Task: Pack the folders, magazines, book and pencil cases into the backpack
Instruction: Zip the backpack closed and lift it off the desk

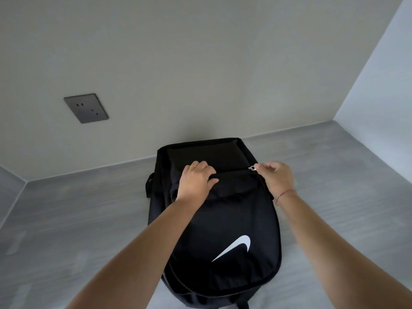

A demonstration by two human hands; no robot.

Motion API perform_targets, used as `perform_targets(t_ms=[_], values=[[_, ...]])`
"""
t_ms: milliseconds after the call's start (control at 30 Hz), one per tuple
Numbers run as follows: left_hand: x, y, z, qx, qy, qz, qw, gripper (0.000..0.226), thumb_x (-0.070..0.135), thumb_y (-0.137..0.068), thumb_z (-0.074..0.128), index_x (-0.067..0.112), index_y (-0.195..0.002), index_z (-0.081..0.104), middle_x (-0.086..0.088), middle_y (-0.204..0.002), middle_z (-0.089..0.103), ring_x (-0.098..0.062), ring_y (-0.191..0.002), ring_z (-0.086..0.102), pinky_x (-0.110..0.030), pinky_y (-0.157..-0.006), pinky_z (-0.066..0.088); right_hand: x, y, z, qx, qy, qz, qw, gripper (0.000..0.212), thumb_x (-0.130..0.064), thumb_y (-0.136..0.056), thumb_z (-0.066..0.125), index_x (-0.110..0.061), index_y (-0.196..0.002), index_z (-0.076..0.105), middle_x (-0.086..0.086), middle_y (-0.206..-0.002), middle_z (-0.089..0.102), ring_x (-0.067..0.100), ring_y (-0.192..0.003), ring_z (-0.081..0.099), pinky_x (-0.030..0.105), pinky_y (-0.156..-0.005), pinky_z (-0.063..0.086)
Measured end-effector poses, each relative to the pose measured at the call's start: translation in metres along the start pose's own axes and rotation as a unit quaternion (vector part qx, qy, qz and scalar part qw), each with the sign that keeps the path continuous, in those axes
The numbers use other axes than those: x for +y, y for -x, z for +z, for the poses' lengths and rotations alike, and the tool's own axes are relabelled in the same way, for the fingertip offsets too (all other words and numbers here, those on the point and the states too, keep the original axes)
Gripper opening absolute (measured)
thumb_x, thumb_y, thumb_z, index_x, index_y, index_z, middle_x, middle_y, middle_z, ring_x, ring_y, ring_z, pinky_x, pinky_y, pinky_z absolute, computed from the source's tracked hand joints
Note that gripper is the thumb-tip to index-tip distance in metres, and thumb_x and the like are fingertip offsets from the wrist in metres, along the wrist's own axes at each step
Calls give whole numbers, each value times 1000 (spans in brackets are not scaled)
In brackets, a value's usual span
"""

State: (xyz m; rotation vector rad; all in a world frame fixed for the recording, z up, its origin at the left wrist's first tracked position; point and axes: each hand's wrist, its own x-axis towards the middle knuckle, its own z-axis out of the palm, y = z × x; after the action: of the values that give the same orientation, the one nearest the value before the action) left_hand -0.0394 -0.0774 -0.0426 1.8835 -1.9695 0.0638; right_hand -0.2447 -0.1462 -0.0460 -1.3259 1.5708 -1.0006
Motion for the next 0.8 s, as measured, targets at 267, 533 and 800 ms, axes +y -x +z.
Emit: perform_targets(t_ms=[267, 533, 800], values=[[5, -1, -6, -6, 60, 10, 998, 13, 22, -86, 64, 9, -87, 69, -4, -86, 67, -21, -84, 59, -33, -85, 43, 18, -20, 0, 8, 42, 42, 998, 21, -25, -79, 69, -5, -86, 72, 16, -89, 72, 25, -80, 64, 36, -78, 51], [-43, 48, -28, 108, 150, -192, 964, 18, 28, -92, 54, 18, -104, 64, 2, -103, 64, -13, -98, 55, -28, -87, 43, -6, 15, 22, 96, 205, -73, 971, 34, -22, -82, 66, -8, -112, 59, 15, -117, 55, 36, -104, 53, 41, -91, 42], [-100, 135, -29, 44, 276, -451, 847, 11, 28, -89, 57, 22, -83, 62, 10, -74, 62, -11, -71, 56, -18, -54, 37, -12, 160, 121, -215, 116, -164, 956, 7, -26, -85, 64, -19, -83, 67, -15, -71, 62, 1, -69, 60, 17, -67, 47]])
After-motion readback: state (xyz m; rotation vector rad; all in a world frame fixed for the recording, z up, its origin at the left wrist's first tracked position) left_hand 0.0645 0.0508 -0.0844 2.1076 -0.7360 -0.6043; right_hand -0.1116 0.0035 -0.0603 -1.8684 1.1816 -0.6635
